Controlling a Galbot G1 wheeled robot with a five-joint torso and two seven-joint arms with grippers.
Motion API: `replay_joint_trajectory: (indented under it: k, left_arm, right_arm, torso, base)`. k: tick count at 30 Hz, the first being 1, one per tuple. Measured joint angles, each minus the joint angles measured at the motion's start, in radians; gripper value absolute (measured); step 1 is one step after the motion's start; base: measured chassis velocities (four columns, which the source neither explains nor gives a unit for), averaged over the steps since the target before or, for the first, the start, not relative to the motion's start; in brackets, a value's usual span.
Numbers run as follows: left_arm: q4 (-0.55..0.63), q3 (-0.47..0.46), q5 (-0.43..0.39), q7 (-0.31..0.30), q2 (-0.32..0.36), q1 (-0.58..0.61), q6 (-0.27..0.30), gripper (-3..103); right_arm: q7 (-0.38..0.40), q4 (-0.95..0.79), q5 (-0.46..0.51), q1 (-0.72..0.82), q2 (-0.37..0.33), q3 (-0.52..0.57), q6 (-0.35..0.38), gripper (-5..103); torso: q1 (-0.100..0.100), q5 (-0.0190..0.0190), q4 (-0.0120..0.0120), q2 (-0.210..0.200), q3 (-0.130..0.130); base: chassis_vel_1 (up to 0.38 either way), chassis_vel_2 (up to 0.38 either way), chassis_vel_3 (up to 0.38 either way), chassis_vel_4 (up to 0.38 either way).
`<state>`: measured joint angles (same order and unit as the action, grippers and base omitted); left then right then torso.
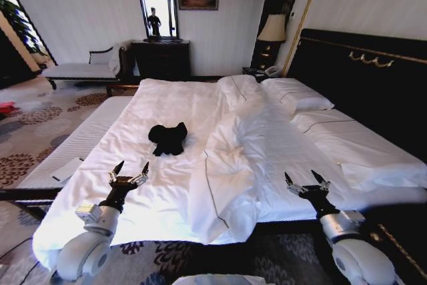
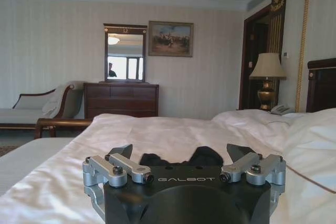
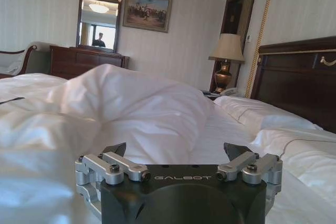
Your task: Fold the clothes on the bed.
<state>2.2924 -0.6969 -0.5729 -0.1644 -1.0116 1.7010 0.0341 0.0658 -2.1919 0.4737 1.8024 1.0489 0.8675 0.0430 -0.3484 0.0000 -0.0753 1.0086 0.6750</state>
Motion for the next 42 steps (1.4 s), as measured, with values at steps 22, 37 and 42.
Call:
replay_joint_trajectory:
  k: [22,37,42]
  left_arm:
    - [-0.026,0.013,0.003,0.000,0.011,-0.009,-0.001,100]
    - [-0.031,0.000,0.004,0.001,0.004,0.002,0.002,100]
    - [-0.035,0.000,0.005,0.000,0.004,0.005,0.003,100]
  right_arm:
    - [0.048,0.001,0.652,-0.195,-0.245,0.023,0.257,100]
    - [0.049,0.120,0.765,-0.470,-0.423,-0.275,0.322,100]
    - [0.050,0.172,0.773,-0.529,-0.441,-0.340,0.326,100]
  torso:
    - [0.000,-0.0002,-0.0001,0.000,0.000]
    - [0.000,-0.0001,0.0001,0.000,0.000]
    - [0.000,0.0000,0.0002,0.000,0.000]
  base:
    - [0.033,0.035,-0.031,-0.026]
    - [0.000,0.000,0.000,0.000]
    - [0.000,0.000,0.000,0.000]
